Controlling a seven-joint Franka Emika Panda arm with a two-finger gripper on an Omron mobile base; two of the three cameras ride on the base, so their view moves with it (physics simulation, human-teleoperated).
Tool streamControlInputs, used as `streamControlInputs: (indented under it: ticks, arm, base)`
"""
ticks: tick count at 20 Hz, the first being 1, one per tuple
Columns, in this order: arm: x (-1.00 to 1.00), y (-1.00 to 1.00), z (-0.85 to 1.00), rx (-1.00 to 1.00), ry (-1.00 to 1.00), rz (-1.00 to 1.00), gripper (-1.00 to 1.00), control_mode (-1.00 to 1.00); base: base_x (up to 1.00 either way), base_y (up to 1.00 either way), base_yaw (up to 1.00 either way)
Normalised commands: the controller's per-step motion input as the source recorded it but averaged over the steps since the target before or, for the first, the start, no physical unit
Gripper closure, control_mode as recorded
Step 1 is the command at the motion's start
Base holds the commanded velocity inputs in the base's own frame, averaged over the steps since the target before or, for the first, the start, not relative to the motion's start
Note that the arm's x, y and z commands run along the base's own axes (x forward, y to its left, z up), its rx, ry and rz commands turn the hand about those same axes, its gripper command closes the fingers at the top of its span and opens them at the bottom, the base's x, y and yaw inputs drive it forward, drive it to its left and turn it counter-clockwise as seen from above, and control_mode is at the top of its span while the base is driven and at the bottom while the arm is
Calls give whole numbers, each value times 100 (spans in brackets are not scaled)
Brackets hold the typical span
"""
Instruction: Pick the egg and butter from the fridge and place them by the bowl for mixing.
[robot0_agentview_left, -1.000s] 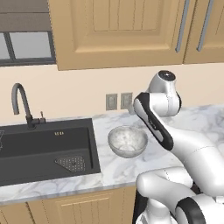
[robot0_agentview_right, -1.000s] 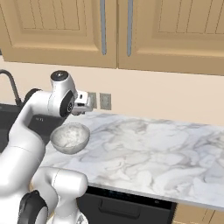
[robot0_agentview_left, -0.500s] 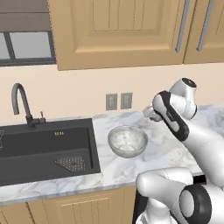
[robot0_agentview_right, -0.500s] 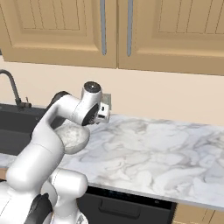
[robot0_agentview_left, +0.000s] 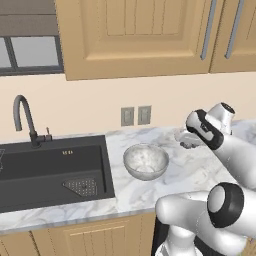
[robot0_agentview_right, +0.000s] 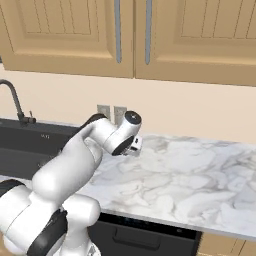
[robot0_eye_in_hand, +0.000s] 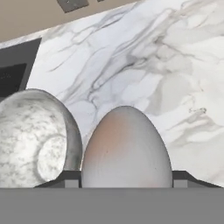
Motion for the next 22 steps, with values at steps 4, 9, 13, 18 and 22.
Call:
streamControlInputs:
  ticks: [4, 9, 13, 18, 22]
  arm:
    - [36, -9, -52, 4, 8, -12, 100, -100]
    - [34, 0, -47, 1, 3, -18, 100, -100]
    - [12, 4, -34, 5, 15, -6, 100, -100]
    - [7, 9, -28, 7, 21, -1, 100, -100]
    - [11, 16, -28, 9, 10, -3, 100, -100]
  base:
    - [0, 0, 0]
    - [0, 0, 0]
    - [0, 0, 0]
    - [0, 0, 0]
    - [0, 0, 0]
